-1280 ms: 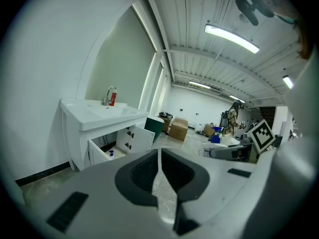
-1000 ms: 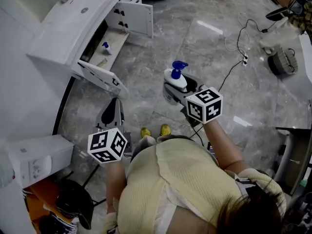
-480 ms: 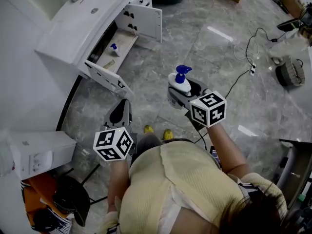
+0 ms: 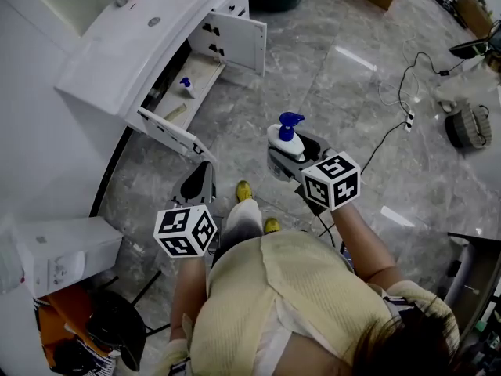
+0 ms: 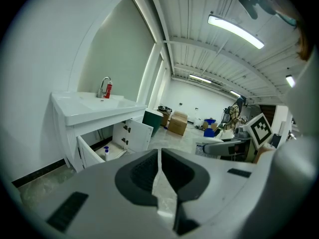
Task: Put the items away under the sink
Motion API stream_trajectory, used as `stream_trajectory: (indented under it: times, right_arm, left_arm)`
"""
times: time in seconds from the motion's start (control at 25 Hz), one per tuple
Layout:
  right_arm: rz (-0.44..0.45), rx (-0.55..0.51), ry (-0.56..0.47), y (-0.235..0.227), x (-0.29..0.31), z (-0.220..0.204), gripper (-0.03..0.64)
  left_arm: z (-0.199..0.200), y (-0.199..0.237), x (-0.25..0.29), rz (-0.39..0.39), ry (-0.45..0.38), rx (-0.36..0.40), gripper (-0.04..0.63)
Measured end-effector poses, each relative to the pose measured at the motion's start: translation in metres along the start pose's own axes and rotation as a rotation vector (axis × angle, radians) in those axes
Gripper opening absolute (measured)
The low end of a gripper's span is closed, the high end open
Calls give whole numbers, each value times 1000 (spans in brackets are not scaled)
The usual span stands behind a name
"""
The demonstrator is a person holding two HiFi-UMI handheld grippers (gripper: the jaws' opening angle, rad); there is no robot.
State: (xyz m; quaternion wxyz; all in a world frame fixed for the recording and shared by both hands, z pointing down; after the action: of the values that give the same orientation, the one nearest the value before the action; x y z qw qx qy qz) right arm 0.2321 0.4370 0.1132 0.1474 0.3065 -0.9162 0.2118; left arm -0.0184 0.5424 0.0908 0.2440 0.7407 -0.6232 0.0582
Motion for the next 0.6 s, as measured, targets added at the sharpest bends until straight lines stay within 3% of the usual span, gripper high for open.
stream_trajectory:
  times: [0.6]
  right_arm:
    - [-11,20,67,-32,100,44,268]
  left_arm:
    - [41,66,92,-34,83,-21,55]
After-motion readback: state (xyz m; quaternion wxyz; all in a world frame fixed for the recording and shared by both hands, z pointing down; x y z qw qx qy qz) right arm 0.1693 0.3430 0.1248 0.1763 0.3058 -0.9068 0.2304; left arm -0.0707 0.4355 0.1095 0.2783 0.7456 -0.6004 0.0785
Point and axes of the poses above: the fingertips, and each gripper's own axes: x forward along the fingers, y to its left, z out of its top, the point moved 10 cm from there along -x, backward along the fingers, and after that the axes turned 3 degrees about -y, right-handed, at the moved point
